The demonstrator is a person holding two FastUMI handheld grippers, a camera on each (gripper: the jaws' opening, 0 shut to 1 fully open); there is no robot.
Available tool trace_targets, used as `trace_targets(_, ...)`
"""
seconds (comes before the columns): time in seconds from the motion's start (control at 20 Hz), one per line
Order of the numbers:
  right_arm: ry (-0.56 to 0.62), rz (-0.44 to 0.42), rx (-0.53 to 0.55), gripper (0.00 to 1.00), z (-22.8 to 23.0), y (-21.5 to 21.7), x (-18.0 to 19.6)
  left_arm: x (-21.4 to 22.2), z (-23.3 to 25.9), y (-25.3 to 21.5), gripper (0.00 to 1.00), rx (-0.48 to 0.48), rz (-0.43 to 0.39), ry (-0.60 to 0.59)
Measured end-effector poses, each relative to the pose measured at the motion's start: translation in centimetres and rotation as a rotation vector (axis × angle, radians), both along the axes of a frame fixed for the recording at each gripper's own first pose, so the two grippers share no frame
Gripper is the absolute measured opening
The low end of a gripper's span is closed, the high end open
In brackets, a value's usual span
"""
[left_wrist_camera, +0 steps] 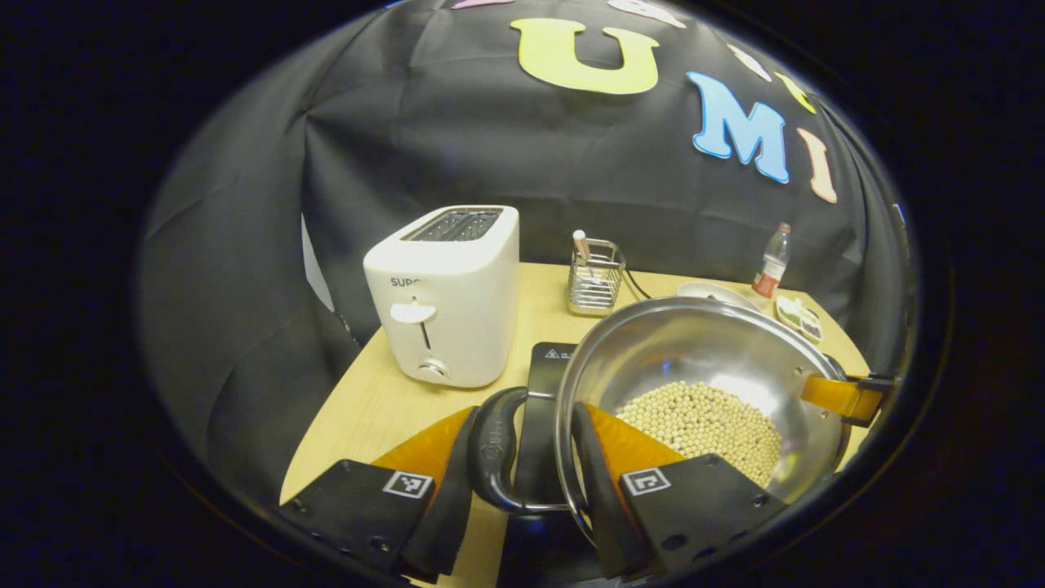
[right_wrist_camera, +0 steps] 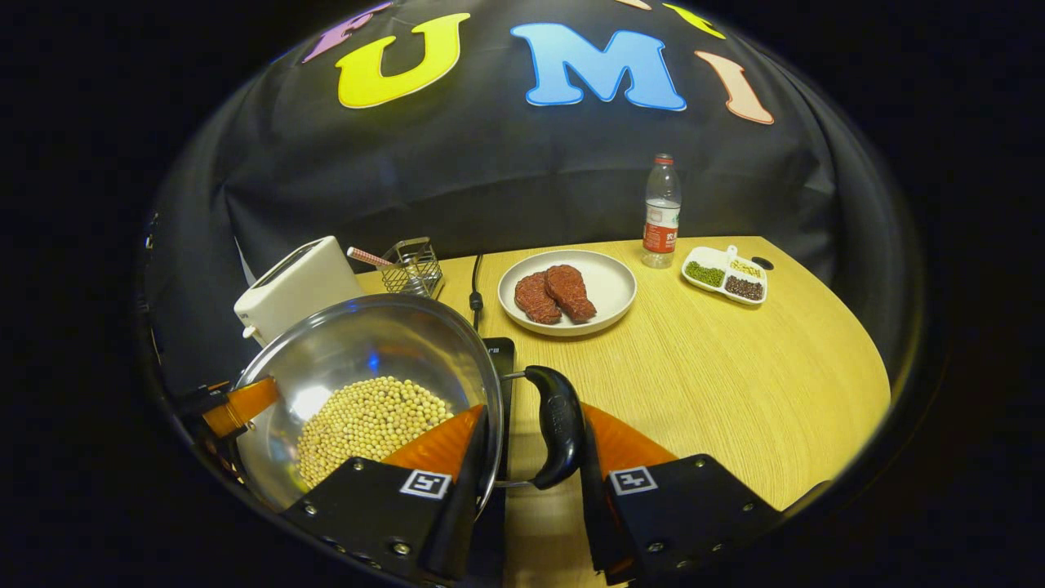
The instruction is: First push the handle of the pot to place it horizontally, then grasp the pot with both hands and set it on the induction cooktop.
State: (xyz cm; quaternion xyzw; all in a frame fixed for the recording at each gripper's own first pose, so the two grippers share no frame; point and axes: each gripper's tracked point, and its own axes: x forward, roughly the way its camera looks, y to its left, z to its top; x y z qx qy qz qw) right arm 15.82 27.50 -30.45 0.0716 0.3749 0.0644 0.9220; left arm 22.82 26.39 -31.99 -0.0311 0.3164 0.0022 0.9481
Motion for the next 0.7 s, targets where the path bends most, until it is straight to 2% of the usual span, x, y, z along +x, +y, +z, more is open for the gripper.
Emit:
trace_targets(0.05, -0.012, 0.001, -0.007, 0.62, 0.3, -0.7, 0.2, 0.1, 0.3, 0.4, 0.77, 0.019, 0.02, -0.02)
trace_targets(0.1, -0.036, -0.006, -0.021, 0.75, 1.0, -1.6, 0.5, 0.0, 0.9, 1.0, 0.75, 0.049, 0.049, -0.033)
trace_targets(0.15, -0.066, -0.015, -0.033, 0.94, 1.9, -2.6, 0.7, -0.4, 1.9, 1.2, 0.87, 0.065, 0.073, -0.055)
trace_targets(0.2, -0.089, -0.007, -0.011, 0.98, 2.9, -3.2, 0.6, -0.6, 3.1, 1.2, 1.0, 0.072, 0.09, -0.084)
trace_targets(0.25, -0.11, -0.006, 0.002, 1.0, 3.6, -3.9, 0.5, -1.1, 4.3, 1.1, 0.98, 0.083, 0.106, -0.111)
trace_targets(0.45, -0.208, -0.003, 0.02, 1.0, 7.8, -8.0, -0.3, -2.9, 10.8, -2.0, 0.95, 0.118, 0.126, -0.23)
trace_targets(0.6, -0.286, 0.018, 0.024, 1.0, 11.4, -11.8, -1.5, -4.8, 15.5, -7.0, 1.0, 0.101, 0.122, -0.309)
trace_targets(0.7, -0.353, 0.044, -0.002, 1.0, 13.8, -14.7, -2.5, -6.2, 18.2, -10.9, 0.94, 0.082, 0.12, -0.357)
